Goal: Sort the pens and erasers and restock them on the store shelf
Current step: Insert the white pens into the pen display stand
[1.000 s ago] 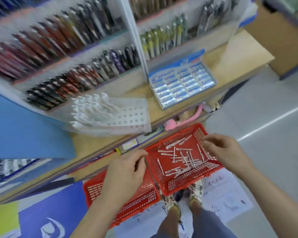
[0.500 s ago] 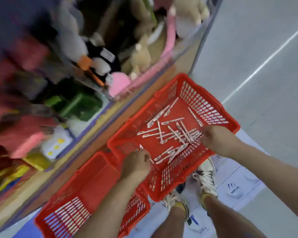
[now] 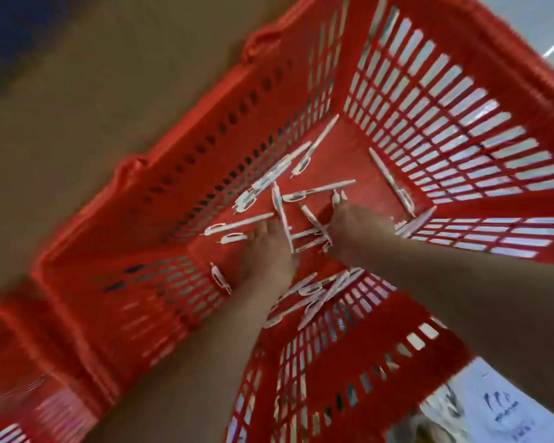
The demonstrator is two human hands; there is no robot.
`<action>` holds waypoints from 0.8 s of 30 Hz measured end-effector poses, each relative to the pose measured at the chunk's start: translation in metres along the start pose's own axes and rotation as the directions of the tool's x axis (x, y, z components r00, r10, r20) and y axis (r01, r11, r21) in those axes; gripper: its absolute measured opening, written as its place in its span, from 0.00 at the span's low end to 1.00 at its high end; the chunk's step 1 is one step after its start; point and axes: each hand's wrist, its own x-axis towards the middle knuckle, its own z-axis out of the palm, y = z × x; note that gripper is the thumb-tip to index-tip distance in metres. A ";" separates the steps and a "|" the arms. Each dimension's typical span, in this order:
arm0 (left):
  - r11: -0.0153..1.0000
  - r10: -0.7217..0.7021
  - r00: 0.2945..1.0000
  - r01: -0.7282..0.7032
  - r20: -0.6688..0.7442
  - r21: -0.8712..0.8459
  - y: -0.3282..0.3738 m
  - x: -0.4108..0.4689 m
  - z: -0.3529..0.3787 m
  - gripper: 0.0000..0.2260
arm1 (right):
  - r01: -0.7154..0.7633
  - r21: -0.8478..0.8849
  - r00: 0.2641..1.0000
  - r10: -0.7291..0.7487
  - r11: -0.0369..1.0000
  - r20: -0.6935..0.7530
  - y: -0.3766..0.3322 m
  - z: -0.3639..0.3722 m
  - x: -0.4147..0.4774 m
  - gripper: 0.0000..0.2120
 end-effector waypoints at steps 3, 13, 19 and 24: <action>0.992 0.030 0.998 -0.024 -0.052 0.123 0.003 0.007 0.010 0.18 | 0.013 0.040 0.994 -0.009 0.999 -0.105 -0.012 0.011 0.009 0.13; 0.979 0.040 0.999 -0.042 0.012 0.201 0.001 0.008 0.003 0.13 | -0.048 0.381 0.993 0.003 0.923 0.118 0.004 -0.015 0.005 0.27; 1.000 0.022 0.999 -0.022 0.026 -0.017 -0.003 -0.009 -0.013 0.08 | -0.115 0.499 0.982 0.024 0.859 0.185 0.016 -0.049 -0.016 0.08; 0.796 -0.019 0.993 0.086 0.116 -0.600 0.016 -0.070 -0.070 0.11 | -0.266 0.883 0.958 0.005 0.386 0.287 0.012 -0.076 -0.077 0.10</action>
